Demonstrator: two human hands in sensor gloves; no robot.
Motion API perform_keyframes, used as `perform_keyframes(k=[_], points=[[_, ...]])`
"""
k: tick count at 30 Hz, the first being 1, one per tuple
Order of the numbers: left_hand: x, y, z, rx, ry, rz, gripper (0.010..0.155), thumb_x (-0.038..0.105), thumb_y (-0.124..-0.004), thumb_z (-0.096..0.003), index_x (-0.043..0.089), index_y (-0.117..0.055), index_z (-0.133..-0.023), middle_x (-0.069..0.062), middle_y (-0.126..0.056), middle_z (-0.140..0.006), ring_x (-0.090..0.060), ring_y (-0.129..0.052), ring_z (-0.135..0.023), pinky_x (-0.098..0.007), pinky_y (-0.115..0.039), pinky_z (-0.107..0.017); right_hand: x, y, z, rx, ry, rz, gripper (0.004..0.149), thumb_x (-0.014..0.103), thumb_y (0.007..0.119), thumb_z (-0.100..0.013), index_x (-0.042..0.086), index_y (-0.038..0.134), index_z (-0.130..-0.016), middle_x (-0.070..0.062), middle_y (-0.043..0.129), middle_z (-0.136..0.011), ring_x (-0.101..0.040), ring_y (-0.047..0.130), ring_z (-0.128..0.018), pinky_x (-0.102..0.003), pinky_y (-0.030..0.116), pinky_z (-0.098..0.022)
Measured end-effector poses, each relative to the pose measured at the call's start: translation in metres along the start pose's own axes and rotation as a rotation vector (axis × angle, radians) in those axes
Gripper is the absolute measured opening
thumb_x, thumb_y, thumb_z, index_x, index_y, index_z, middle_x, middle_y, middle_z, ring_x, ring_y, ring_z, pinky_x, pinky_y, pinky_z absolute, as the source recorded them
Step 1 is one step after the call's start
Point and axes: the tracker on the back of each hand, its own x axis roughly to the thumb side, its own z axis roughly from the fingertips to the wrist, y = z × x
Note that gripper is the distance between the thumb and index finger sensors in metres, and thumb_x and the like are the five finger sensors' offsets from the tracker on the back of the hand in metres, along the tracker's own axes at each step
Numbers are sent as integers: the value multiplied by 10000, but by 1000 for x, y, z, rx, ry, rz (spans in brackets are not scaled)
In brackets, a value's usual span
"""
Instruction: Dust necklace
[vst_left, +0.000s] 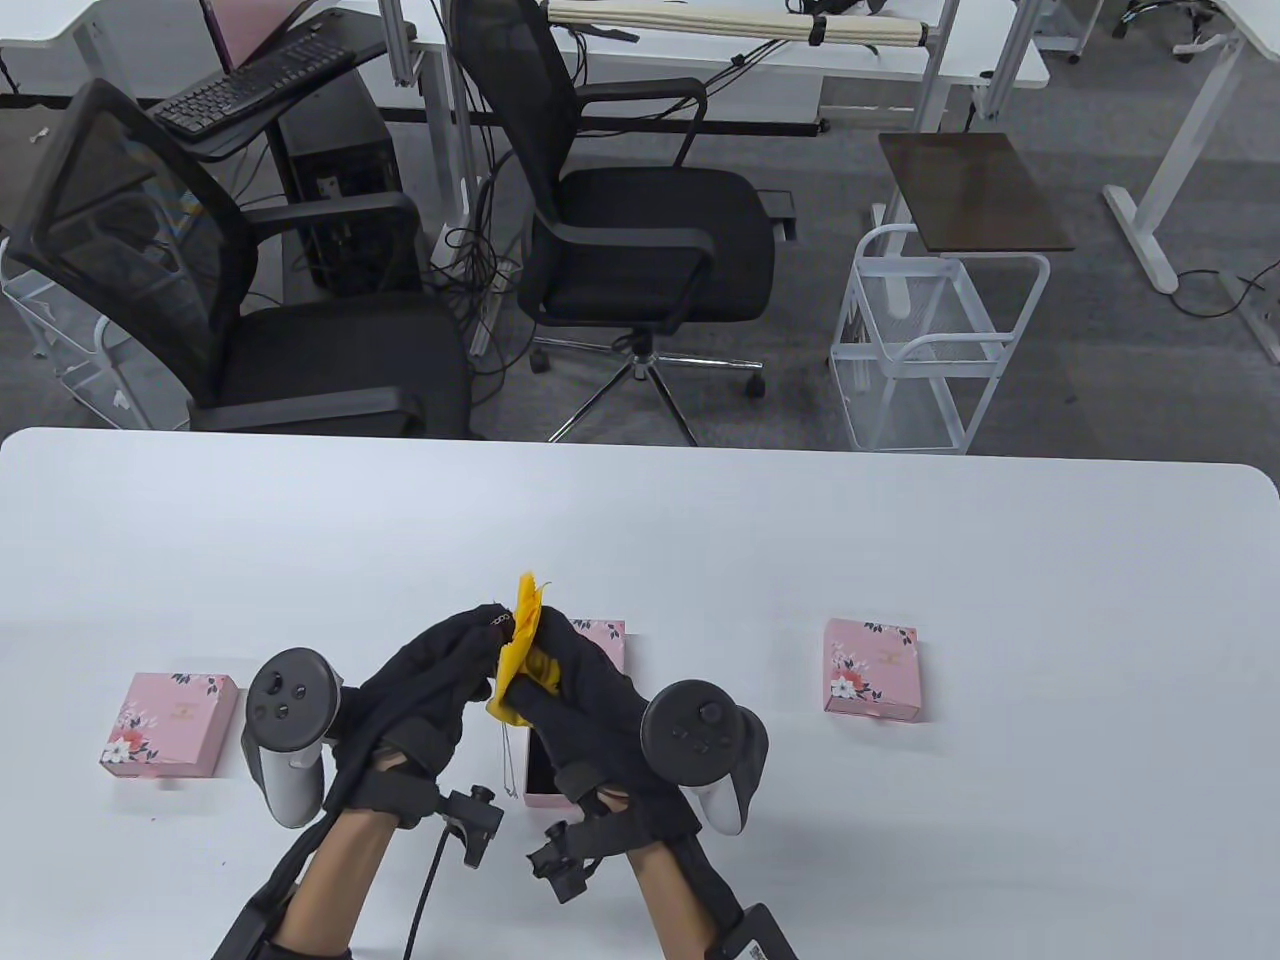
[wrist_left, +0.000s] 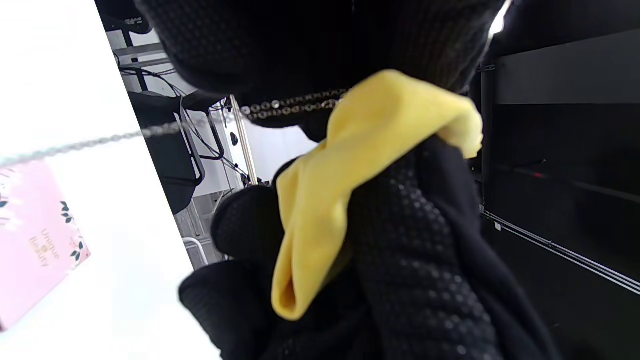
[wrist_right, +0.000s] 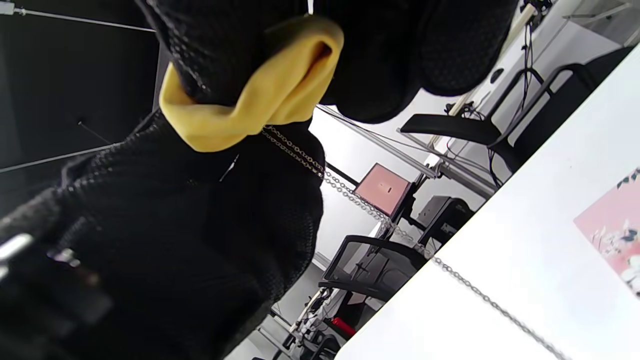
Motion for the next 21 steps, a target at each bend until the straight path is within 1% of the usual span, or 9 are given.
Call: perform_keyframes(k=[6, 9, 12, 15, 18, 21], points=[[8, -9, 6, 23, -28, -44, 387, 460, -834, -564, 305, -876, -916, -16, -966, -897, -208, -956, -733, -368, -875, -509, 11, 3, 5, -84, -30, 206, 688, 363, 838, -580, 101, 519, -1131, -268, 692, -1020, -448, 833, -766, -572, 712, -606], [12, -13, 7, -18, -51, -82, 389, 459, -859, -556, 296, -886, -909, -23, -961, -911, -213, -960, -746, -368, -882, -513, 14, 2, 8, -160, -30, 309, 675, 385, 851, -571, 102, 561, -1110, -250, 737, -980, -431, 857, -732, -562, 728, -591], [13, -17, 8, -22, -59, -73, 387, 457, -858, -557, 294, -886, -906, -37, -943, -928, -231, -936, -776, -388, -862, -542, 15, 1, 9, -211, -12, 327, 629, 395, 853, -575, 110, 611, -1080, -234, 781, -930, -412, 878, -691, -554, 742, -573], [15, -21, 10, -30, -70, -82, 384, 455, -860, -554, 290, -888, -900, -52, -879, -974, -275, -857, -842, -438, -804, -597, 15, 0, 10, -243, 0, 335, 557, 392, 835, -595, 123, 658, -1048, -223, 802, -901, -408, 885, -673, -556, 744, -566], [18, -22, 13, -10, -86, -106, 385, 460, -861, -552, 284, -891, -893, -77, -804, -1021, -309, -784, -885, -465, -755, -632, 15, 0, 10, -247, 7, 327, 492, 383, 818, -610, 146, 688, -1021, -223, 798, -909, -421, 879, -683, -565, 738, -570], [21, -22, 15, 25, -109, -133, 383, 462, -864, -547, 272, -906, -877, -80, -781, -1029, -316, -763, -891, -467, -743, -636, 15, 0, 10, -236, 3, 308, 426, 367, 790, -626, 141, 727, -982, -255, 770, -955, -454, 865, -724, -576, 730, -581]])
